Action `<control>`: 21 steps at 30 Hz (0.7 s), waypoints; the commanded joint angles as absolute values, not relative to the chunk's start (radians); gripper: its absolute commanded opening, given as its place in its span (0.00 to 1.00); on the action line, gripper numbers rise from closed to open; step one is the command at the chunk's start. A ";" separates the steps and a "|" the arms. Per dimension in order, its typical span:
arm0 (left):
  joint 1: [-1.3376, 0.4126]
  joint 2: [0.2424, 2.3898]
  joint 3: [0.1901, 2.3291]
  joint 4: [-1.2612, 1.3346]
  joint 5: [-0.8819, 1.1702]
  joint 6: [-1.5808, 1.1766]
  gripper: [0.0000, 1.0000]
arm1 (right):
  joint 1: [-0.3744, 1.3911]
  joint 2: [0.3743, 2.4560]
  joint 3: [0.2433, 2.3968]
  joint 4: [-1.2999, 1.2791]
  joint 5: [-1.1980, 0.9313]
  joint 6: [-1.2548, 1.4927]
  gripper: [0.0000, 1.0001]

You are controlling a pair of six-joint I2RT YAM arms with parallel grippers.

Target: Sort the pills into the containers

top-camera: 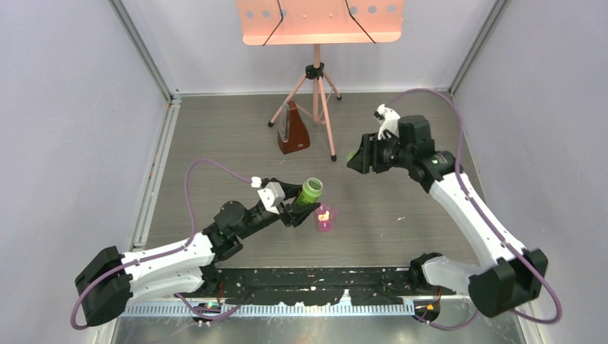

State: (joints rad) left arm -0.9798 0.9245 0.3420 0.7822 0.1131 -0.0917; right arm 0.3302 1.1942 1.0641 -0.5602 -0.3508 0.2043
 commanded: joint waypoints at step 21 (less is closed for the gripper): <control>-0.819 0.891 0.550 0.472 0.477 0.058 0.00 | 0.603 1.125 1.354 -0.706 -0.681 0.049 0.58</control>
State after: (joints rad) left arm -0.8284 0.8989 0.4984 0.4881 0.4255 0.0307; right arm 0.5659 1.1122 1.3056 -0.6670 -0.7139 0.0944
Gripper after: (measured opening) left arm 0.534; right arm 0.582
